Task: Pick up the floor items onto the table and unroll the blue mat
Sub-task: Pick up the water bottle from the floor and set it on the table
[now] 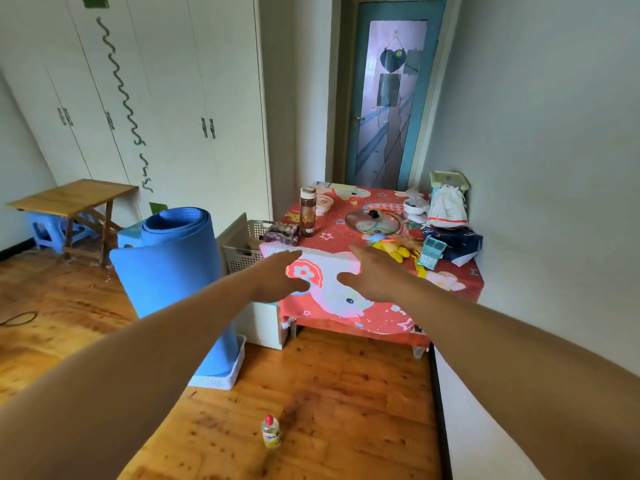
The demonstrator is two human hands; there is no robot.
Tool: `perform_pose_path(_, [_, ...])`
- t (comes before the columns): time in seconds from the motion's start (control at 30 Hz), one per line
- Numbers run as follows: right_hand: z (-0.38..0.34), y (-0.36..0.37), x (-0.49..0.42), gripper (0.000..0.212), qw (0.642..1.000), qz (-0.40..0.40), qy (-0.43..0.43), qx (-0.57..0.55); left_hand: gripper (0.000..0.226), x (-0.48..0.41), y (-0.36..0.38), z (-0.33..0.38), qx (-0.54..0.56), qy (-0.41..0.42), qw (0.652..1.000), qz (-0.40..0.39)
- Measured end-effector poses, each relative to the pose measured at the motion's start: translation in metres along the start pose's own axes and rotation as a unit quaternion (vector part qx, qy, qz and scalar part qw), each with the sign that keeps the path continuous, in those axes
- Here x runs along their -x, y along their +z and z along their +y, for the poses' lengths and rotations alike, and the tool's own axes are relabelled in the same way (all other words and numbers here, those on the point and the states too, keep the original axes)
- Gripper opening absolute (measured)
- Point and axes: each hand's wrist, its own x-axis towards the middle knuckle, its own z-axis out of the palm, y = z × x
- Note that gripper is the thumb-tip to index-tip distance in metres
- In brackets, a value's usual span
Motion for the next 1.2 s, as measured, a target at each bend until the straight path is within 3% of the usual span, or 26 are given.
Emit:
perform_pose_path(0.23, [-0.088, 0.077, 0.000, 0.076, 0.999, -0.016, -0.007, -0.034, 0.063, 0.049, -0.014, -0.107, 0.049, -0.015, 0.998, -0.022])
perform_pose_path(0.5, [-0.149, 0.191, -0.017, 0.067, 0.996, -0.061, -0.004, -0.067, 0.076, 0.059, 0.020, -0.237, 0.024, -0.099, 0.993, -0.065])
perform_pose_path(0.8, [-0.095, 0.411, -0.043, 0.076, 0.986, -0.165, 0.007, -0.013, 0.085, 0.040, 0.192, -0.399, 0.058, -0.173, 0.978, -0.099])
perform_pose_path(1.1, [-0.023, 0.679, -0.072, 0.079, 0.976, -0.210, 0.041, -0.041, 0.092, 0.015, 0.403, -0.579, 0.114, -0.243, 0.954, -0.135])
perform_pose_path(1.2, [-0.013, 0.732, -0.074, 0.077, 0.977, -0.202, 0.037, -0.059, 0.097, 0.015, 0.450, -0.613, 0.135, -0.250, 0.948, -0.145])
